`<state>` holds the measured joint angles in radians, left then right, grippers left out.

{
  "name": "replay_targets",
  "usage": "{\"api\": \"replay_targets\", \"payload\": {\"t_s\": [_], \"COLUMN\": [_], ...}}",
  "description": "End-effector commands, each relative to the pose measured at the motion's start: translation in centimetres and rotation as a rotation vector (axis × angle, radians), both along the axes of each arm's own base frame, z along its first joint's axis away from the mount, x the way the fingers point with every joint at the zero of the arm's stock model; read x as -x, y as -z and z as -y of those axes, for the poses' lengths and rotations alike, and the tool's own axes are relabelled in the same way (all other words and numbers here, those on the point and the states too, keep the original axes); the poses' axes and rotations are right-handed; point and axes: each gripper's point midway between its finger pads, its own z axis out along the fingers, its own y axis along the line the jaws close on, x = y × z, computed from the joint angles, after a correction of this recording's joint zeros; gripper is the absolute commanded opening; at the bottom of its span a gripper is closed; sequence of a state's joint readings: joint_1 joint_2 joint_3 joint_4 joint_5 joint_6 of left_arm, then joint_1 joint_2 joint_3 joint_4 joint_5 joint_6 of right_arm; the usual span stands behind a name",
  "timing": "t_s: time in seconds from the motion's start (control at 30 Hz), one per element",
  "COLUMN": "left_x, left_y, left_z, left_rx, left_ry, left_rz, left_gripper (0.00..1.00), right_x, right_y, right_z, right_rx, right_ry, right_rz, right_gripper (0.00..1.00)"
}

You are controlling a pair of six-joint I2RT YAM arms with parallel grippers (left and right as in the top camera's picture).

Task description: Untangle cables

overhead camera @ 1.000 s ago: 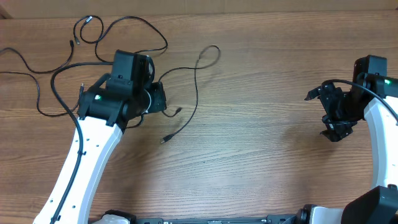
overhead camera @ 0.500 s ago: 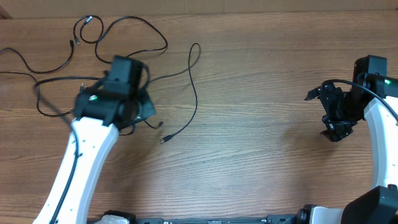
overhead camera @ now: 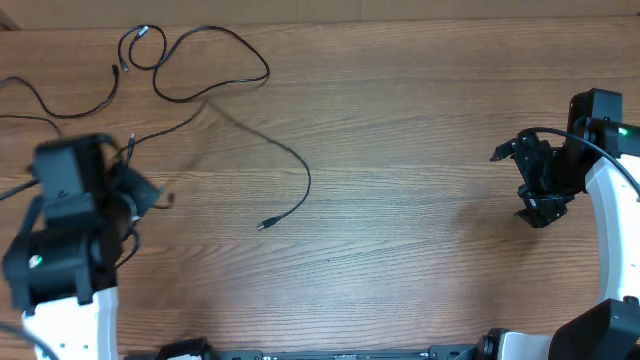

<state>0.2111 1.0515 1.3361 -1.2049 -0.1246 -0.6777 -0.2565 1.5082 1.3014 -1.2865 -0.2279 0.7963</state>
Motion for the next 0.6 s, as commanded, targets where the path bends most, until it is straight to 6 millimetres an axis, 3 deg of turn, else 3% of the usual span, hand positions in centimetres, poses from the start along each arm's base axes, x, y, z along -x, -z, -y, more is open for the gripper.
{"api": "replay_targets", "payload": {"t_s": [0.0, 0.17, 0.3, 0.57], "left_x": [1.8, 3.9, 5.1, 8.8], "left_y": [-1.7, -2.1, -2.0, -1.8], "left_z": [-2.9, -6.3, -7.8, -11.5], "left_rx": [-0.03, -0.029, 0.008, 0.151], "left_ry": [-0.133, -0.293, -0.397, -0.842], "left_rz": [0.057, 0.077, 0.091, 0.208], "left_gripper": [0.04, 0.04, 0.04, 0.04], "right_x": [-0.1, -0.1, -0.1, -0.1], "right_y": [-0.3, -0.3, -0.3, -0.3], "right_z": [0.3, 0.3, 0.3, 0.3], "right_rx": [0.013, 0.013, 0.013, 0.013], "right_ry": [0.011, 0.011, 0.011, 0.011], "right_rz": [0.011, 0.011, 0.011, 0.011], "right_gripper": [1.0, 1.0, 1.0, 1.0]}}
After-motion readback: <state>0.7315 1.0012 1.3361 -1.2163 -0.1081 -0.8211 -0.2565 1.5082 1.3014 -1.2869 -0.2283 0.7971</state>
